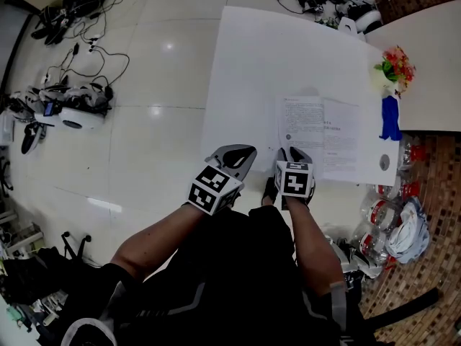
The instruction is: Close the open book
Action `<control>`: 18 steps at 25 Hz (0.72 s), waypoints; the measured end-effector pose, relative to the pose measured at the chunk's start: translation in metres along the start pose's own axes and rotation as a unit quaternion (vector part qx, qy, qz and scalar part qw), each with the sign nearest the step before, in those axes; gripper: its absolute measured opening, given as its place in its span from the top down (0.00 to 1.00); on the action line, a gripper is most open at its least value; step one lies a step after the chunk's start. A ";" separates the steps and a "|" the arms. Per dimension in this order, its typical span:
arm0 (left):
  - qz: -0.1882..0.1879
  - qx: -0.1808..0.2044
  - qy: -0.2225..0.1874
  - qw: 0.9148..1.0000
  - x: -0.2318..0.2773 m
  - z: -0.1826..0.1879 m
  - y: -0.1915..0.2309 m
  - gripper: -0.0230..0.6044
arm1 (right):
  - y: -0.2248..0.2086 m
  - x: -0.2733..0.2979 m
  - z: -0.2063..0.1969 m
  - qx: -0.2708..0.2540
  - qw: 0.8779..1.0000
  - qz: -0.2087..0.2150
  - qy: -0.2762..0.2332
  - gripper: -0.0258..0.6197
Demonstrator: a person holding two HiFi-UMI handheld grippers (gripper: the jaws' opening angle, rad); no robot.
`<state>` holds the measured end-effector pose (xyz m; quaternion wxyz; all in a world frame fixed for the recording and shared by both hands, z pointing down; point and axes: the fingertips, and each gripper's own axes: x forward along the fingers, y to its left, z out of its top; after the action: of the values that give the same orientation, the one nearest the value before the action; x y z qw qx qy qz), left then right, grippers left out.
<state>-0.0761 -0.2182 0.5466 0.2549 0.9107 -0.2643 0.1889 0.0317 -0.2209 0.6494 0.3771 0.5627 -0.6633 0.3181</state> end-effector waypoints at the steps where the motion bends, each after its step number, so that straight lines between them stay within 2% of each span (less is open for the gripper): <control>1: 0.001 -0.001 0.000 1.000 0.000 -0.001 0.000 0.97 | 0.000 0.000 0.000 -0.003 1.000 0.001 0.003 0.78; 9: 0.003 -0.003 -0.004 1.000 -0.002 -0.003 -0.002 0.97 | 0.000 -0.002 0.000 0.001 1.000 0.008 0.008 0.85; 18: 0.014 -0.011 -0.013 1.000 -0.005 0.003 -0.001 0.97 | -0.003 -0.024 0.014 0.033 0.999 0.028 -0.021 0.89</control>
<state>-0.0789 -0.2173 0.5420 0.2589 0.9064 -0.2824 0.1778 0.0344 -0.2214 0.6218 0.3353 0.5629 -0.6756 0.3381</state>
